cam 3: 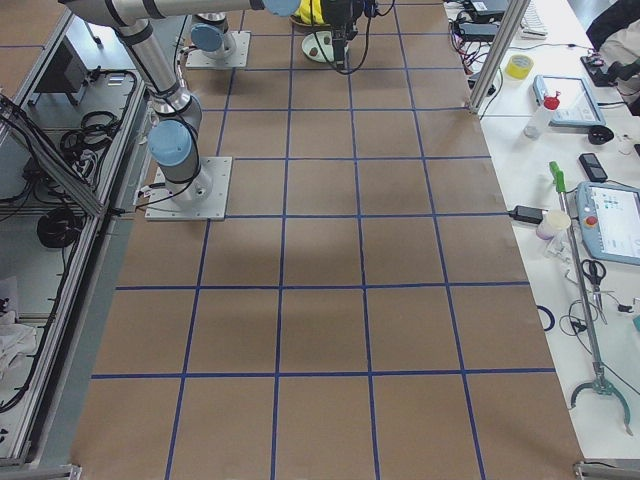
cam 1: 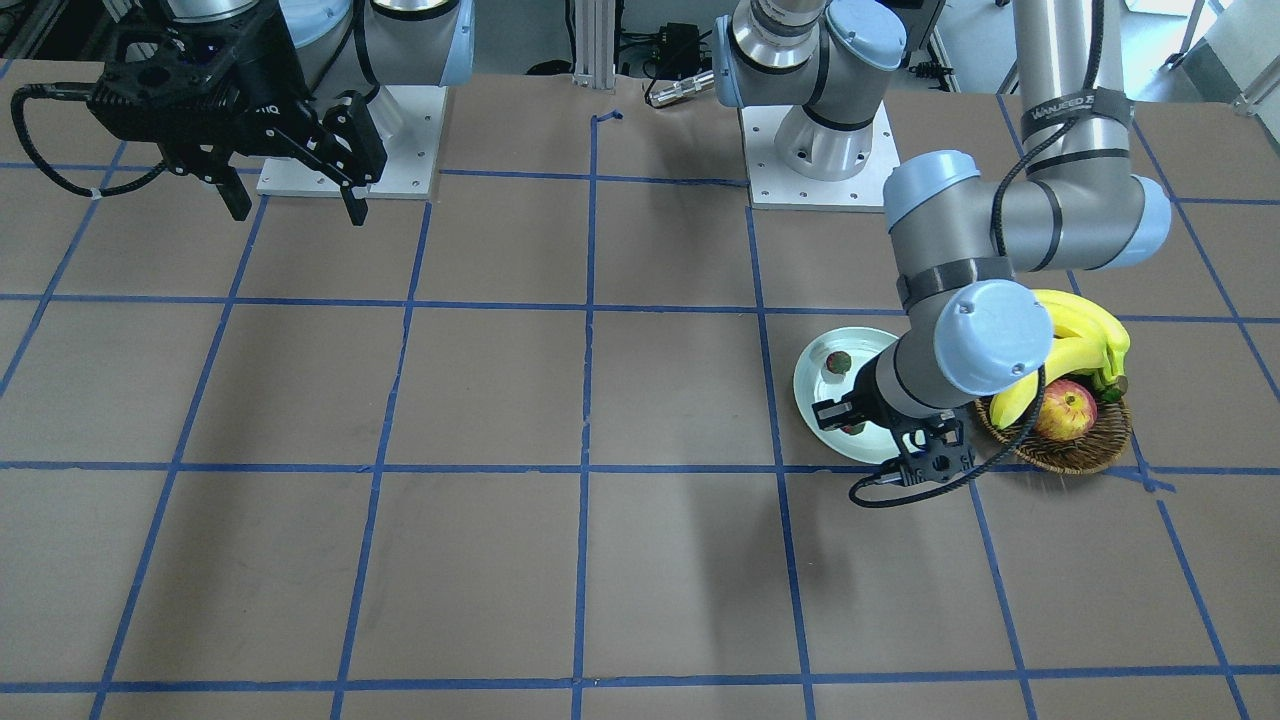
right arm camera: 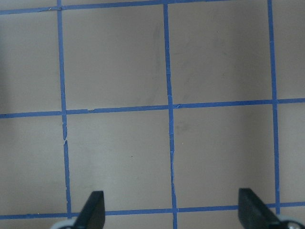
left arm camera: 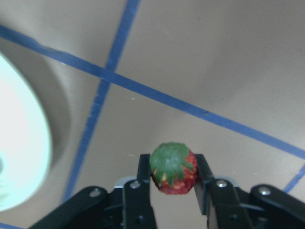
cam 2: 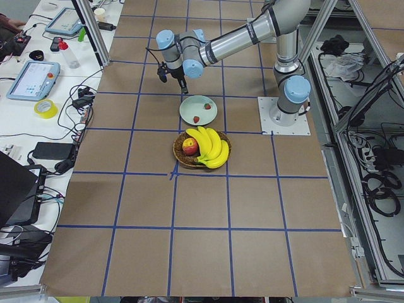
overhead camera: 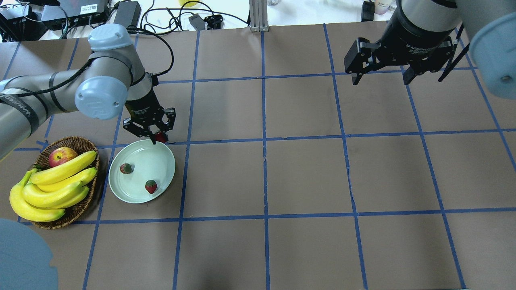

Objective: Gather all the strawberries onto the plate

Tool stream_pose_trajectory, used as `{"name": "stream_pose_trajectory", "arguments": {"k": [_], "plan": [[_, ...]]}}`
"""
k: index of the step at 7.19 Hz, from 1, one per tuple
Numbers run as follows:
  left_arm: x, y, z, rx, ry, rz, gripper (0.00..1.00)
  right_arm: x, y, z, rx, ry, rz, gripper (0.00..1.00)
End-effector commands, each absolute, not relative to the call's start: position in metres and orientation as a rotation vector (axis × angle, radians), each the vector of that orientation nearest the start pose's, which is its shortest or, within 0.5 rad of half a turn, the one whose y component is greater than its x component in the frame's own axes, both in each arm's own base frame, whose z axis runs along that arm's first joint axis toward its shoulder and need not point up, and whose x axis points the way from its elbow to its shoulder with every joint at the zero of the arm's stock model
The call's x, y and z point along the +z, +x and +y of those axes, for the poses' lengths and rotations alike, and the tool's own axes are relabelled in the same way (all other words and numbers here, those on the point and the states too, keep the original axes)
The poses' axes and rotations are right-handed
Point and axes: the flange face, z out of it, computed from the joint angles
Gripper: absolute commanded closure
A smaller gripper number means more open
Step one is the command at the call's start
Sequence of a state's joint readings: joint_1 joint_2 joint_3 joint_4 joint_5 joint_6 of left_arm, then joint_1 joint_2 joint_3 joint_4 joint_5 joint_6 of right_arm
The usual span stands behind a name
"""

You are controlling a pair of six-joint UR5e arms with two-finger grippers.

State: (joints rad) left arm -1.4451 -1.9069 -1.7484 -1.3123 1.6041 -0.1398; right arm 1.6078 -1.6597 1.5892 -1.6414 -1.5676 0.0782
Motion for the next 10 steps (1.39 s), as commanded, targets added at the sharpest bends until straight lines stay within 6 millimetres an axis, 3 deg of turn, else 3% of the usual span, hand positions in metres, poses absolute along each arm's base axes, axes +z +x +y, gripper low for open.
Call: {"name": "stream_pose_trajectory", "arguments": {"k": [1, 3, 4, 5, 6, 7, 9, 10], "plan": [[0.241, -0.026, -0.556, 0.491, -0.402, 3.059, 1.00, 0.529, 0.151, -0.461, -0.220, 0.062, 3.122, 0.00], [0.223, -0.027, -0.539, 0.560, -0.400, 3.052, 0.96, 0.529, 0.152, -0.461, -0.220, 0.062, 3.120, 0.00], [0.225, -0.027, -0.539, 0.547, -0.404, 3.057, 0.29, 0.530, 0.151, -0.460, -0.222, 0.062, 3.122, 0.00], [0.233, -0.027, -0.542, 0.525, -0.412, 3.058, 0.00, 0.530, 0.151, -0.460, -0.222, 0.062, 3.122, 0.00], [0.244, -0.027, -0.544, 0.492, -0.418, 3.062, 0.00, 0.529, 0.152, -0.461, -0.217, 0.062, 3.121, 0.00], [0.271, -0.025, -0.554, 0.400, -0.420, 3.069, 0.00, 0.530, 0.151, -0.460, -0.222, 0.062, 3.122, 0.00], [0.357, -0.032, -0.572, 0.242, -0.402, 3.087, 0.00, 0.530, 0.152, -0.460, -0.222, 0.062, 3.120, 0.00], [0.406, -0.034, -0.565, 0.219, -0.395, 3.087, 0.00, 0.530, 0.152, -0.460, -0.222, 0.062, 3.120, 0.00]]}}
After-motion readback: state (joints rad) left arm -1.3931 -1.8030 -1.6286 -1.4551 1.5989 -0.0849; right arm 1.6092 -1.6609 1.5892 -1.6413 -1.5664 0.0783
